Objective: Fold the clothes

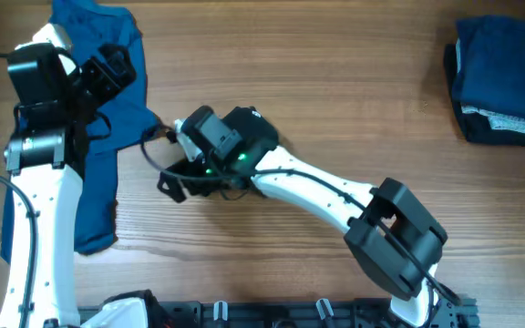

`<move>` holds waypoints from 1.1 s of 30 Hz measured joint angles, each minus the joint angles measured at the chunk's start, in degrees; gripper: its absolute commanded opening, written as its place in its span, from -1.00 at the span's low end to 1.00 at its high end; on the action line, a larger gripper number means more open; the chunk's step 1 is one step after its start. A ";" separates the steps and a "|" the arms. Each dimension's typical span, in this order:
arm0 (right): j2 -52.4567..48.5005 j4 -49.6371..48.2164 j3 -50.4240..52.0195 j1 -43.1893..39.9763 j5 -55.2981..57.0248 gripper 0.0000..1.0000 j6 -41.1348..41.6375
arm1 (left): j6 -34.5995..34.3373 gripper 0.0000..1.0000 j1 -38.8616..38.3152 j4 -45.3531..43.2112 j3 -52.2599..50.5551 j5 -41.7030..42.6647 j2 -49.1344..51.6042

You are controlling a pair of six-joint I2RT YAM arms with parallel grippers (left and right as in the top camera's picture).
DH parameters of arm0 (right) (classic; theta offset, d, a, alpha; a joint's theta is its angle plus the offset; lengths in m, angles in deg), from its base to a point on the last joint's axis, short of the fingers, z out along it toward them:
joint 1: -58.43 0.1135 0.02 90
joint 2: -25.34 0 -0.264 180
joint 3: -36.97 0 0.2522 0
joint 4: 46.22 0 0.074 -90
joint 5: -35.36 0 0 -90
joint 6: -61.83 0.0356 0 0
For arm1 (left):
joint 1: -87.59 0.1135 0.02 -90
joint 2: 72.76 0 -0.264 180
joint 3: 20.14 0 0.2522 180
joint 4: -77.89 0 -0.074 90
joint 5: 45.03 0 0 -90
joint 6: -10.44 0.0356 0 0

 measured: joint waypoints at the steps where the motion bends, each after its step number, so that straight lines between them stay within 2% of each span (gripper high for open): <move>1: 0.00 -0.55 0.00 0.20 0.17 0.99 -0.02 | -0.26 0.99 0.00 -0.57 0.00 0.00 -0.26; 7: 1.11 -2.60 0.00 -0.15 0.63 0.99 -0.02 | -1.09 1.00 0.00 -1.44 0.00 0.00 -0.46; 11: 7.13 -1.44 0.00 -1.55 2.25 0.99 -0.52 | -1.11 0.99 0.00 -1.55 -0.02 -0.02 -0.46; 15: 14.38 7.78 -0.70 -7.91 9.88 0.83 -0.87 | -1.27 1.00 0.00 -0.42 0.00 0.00 -0.46; 18: 14.69 16.50 -1.07 -11.91 12.81 0.69 0.31 | -1.27 1.00 0.00 1.27 0.00 0.02 -0.46; 24: 13.99 28.50 -1.01 -12.87 14.97 -0.04 5.81 | -1.27 0.99 0.00 3.52 0.00 0.00 -0.46; 26: 13.90 30.60 -1.01 -12.55 15.04 -0.20 7.19 | -1.27 0.99 0.00 4.15 0.00 0.00 -0.46; 29: 13.90 32.54 -1.01 -12.28 15.19 -0.31 8.68 | -1.27 1.00 0.00 5.05 0.00 -0.02 -0.46; 31: 13.90 32.59 -0.81 -11.45 15.17 -0.61 9.18 | -1.27 0.99 0.00 5.60 0.00 0.00 -0.46; 32: 13.90 31.87 -0.20 -10.71 15.13 -0.82 9.68 | -1.27 1.00 0.00 5.62 0.00 0.00 -0.46; 33: 13.90 31.26 0.33 -10.21 15.04 -0.90 9.86 | -1.27 1.00 0.00 5.60 0.00 0.00 -0.46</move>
